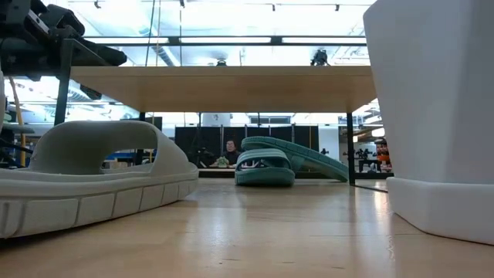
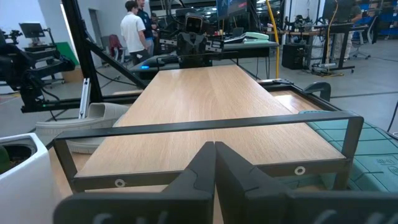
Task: Pick and place slides into the shelf
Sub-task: Put the bottom gray slipper on the shelf
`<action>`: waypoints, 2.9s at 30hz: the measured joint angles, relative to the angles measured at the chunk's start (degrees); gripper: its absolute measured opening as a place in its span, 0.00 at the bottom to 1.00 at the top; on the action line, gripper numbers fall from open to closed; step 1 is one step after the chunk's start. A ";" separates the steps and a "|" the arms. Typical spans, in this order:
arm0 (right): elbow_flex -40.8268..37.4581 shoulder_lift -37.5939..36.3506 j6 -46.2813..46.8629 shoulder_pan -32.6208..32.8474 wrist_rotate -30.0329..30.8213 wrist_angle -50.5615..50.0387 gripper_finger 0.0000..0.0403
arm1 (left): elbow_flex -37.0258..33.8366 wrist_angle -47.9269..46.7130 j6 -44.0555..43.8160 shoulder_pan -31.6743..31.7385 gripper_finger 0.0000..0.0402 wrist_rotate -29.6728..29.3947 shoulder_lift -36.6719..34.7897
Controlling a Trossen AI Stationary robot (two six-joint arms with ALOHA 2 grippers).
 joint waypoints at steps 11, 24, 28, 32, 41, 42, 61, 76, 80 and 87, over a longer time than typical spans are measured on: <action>-0.02 0.00 0.00 0.01 0.00 0.02 0.03 | 0.02 4.47 -9.53 0.00 0.06 -0.02 0.00; 7.07 0.05 10.09 0.01 0.89 2.81 0.03 | 0.00 17.72 -1.84 0.00 0.08 -0.04 0.00; 12.77 1.07 10.24 -0.02 7.58 1.86 0.03 | 0.02 25.88 -3.53 0.00 0.06 -0.06 0.00; 19.40 2.84 14.10 -0.02 15.05 2.01 0.03 | 0.01 34.00 -3.57 0.00 0.06 -0.05 0.00; 34.38 10.28 12.80 -0.02 24.15 1.84 0.03 | 2.46 42.08 -1.94 0.00 0.08 -10.89 0.04; 35.89 11.49 11.64 -0.02 24.68 1.85 0.03 | 3.46 40.66 -2.82 0.00 0.07 -11.74 0.01; 75.50 36.26 15.65 -0.01 20.53 -44.71 0.04 | 31.57 16.40 3.28 0.00 0.23 -14.79 21.70; 84.59 41.82 17.14 0.00 15.37 -66.80 0.15 | 67.35 -45.95 -17.49 -0.53 0.39 -4.60 43.56; 84.22 42.78 17.07 0.00 15.39 -67.88 0.16 | 69.85 -57.24 -25.05 -1.60 0.34 2.72 45.59; 84.19 46.23 17.14 0.00 15.39 -74.35 0.21 | 64.13 -64.53 -33.28 -6.68 0.29 10.83 46.16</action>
